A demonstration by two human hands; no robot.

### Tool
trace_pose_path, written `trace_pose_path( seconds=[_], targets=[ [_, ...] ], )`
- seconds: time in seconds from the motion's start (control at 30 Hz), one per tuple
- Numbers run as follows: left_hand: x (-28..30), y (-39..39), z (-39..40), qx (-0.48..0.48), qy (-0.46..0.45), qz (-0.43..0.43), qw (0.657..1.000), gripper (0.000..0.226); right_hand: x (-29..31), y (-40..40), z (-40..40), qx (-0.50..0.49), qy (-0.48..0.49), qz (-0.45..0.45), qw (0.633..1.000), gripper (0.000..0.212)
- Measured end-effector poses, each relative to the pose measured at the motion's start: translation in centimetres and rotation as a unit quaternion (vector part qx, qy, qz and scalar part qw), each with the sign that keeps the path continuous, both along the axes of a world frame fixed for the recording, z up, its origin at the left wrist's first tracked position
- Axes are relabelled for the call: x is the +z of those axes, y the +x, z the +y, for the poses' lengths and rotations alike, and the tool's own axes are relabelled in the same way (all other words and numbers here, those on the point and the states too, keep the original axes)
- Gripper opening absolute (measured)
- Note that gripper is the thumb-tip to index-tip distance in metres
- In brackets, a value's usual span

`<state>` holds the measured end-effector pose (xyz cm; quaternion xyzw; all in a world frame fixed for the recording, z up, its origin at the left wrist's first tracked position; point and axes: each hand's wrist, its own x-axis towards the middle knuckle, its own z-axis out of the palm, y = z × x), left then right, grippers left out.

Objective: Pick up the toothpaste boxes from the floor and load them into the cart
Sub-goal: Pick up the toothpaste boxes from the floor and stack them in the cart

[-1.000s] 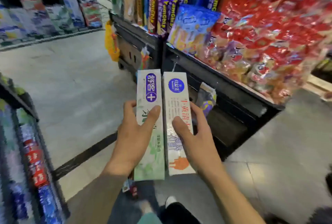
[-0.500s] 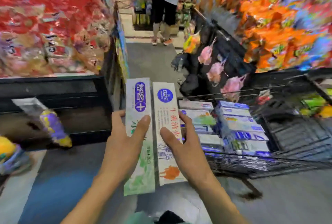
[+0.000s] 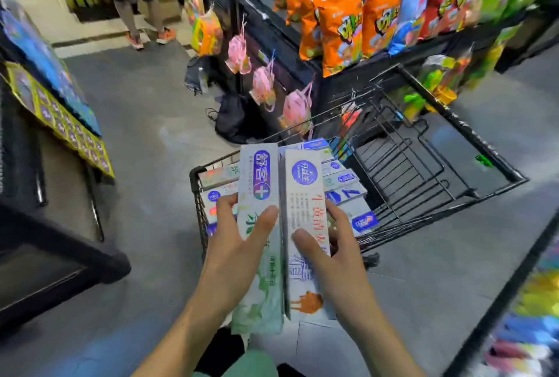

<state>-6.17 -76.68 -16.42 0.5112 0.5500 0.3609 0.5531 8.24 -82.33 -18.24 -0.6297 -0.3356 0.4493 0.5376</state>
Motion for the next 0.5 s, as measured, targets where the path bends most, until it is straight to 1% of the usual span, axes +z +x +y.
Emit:
trace_pose_path(
  seconds=[0.07,0.13,0.2,0.3,0.4,0.47,0.5],
  targets=[
    [-0.5,0.9,1.7,-0.028,0.002,0.01,1.0,0.037,-0.2,0.8,0.9,-0.02,-0.002,-0.002,1.0,0.057],
    [-0.6,1.7,3.4,-0.053,-0.001,0.009,0.999,0.037,-0.4,1.4,1.9,-0.045,-0.012,0.007,0.999,0.055],
    [-0.6,2.5,5.1,-0.075,-0.01,-0.002,0.997,0.044,-0.4,2.3,2.8,-0.067,-0.027,0.01,0.997,0.059],
    [-1.1,3.6,7.6,-0.104,-0.031,-0.008,0.994,0.057,-0.4,3.7,4.0,-0.075,-0.036,-0.006,0.996,0.076],
    [-2.3,4.8,9.7,-0.109,-0.048,0.001,0.993,0.069,-1.3,5.4,5.3,-0.083,-0.058,-0.008,0.995,0.08],
    [-2.9,5.5,11.0,-0.112,-0.063,0.012,0.992,0.07,-2.0,6.9,6.5,-0.089,-0.087,-0.041,0.991,0.083],
    [-3.3,6.0,11.6,-0.113,-0.072,0.019,0.991,0.067,-2.5,7.8,7.2,-0.086,-0.105,-0.065,0.989,0.083]
  ],
)
